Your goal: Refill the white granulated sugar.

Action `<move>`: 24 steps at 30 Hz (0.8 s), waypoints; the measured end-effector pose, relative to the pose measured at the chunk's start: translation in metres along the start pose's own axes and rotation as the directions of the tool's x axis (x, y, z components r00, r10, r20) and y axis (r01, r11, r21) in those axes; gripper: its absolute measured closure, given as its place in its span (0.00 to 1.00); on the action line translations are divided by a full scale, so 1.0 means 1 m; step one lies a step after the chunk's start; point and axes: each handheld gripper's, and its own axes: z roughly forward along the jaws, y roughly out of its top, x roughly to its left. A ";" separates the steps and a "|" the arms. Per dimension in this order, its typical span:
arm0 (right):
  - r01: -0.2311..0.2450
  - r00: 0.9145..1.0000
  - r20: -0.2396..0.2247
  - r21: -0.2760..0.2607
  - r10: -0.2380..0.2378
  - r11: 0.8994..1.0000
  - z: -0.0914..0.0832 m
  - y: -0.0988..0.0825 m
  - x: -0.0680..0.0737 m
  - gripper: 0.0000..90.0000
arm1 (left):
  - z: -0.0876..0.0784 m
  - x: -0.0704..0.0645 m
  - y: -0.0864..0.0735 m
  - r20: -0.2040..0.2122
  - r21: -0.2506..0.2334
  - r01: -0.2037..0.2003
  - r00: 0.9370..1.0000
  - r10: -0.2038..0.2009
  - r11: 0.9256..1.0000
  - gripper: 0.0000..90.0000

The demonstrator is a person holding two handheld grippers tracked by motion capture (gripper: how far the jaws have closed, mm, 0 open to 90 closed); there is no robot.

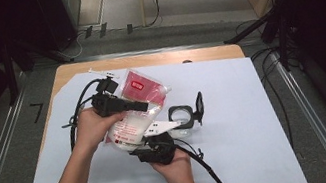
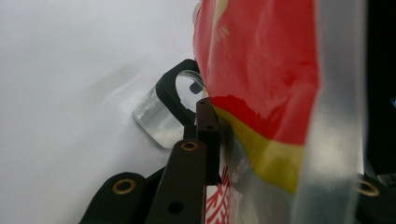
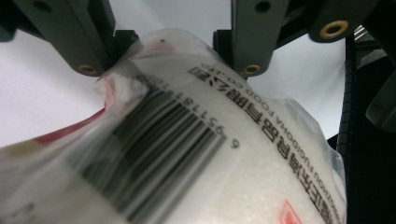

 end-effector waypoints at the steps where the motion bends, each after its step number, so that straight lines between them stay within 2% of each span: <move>1: 0.007 1.000 0.003 0.000 -0.007 1.000 0.000 0.000 0.001 0.66 | 0.001 0.000 0.000 -0.001 0.000 0.011 1.000 -0.011 1.000 0.96; 4: 0.042 0.999 0.018 0.009 -0.042 0.999 0.001 0.001 0.006 0.64 | 0.003 0.002 0.000 0.010 0.014 0.031 0.999 -0.031 0.999 0.96; 9: 0.030 0.999 0.025 0.007 -0.030 1.000 0.005 -0.001 0.007 0.60 | 0.005 0.003 -0.001 0.000 0.006 0.046 0.999 -0.046 0.999 0.96; 11: 0.014 1.000 0.021 0.007 -0.015 1.000 0.005 -0.001 0.007 0.61 | 0.005 0.003 -0.001 0.002 0.013 0.053 0.999 -0.053 0.999 0.95; 14: -0.010 1.000 0.005 0.016 0.010 1.000 0.003 -0.001 0.007 0.64 | 0.007 0.002 0.000 -0.002 0.021 0.040 0.999 -0.040 0.999 0.95; 16: -0.040 0.999 -0.023 0.011 0.041 0.999 0.001 0.000 0.007 0.64 | 0.007 0.001 0.001 0.001 0.027 0.027 1.000 -0.027 0.999 0.95; 18: -0.057 0.998 -0.033 0.006 0.057 0.998 0.000 0.002 0.008 0.64 | 0.008 -0.002 0.001 -0.001 0.018 0.021 1.000 -0.021 1.000 0.94; 22: -0.058 0.998 -0.021 0.006 0.058 0.998 -0.002 0.003 0.010 0.63 | 0.010 -0.005 0.002 -0.008 0.021 0.022 1.000 -0.022 1.000 0.93; 24: -0.038 0.999 0.006 0.014 0.037 0.999 -0.001 0.004 0.014 0.58 | 0.013 -0.007 0.003 -0.030 0.027 0.018 0.999 -0.017 0.999 0.93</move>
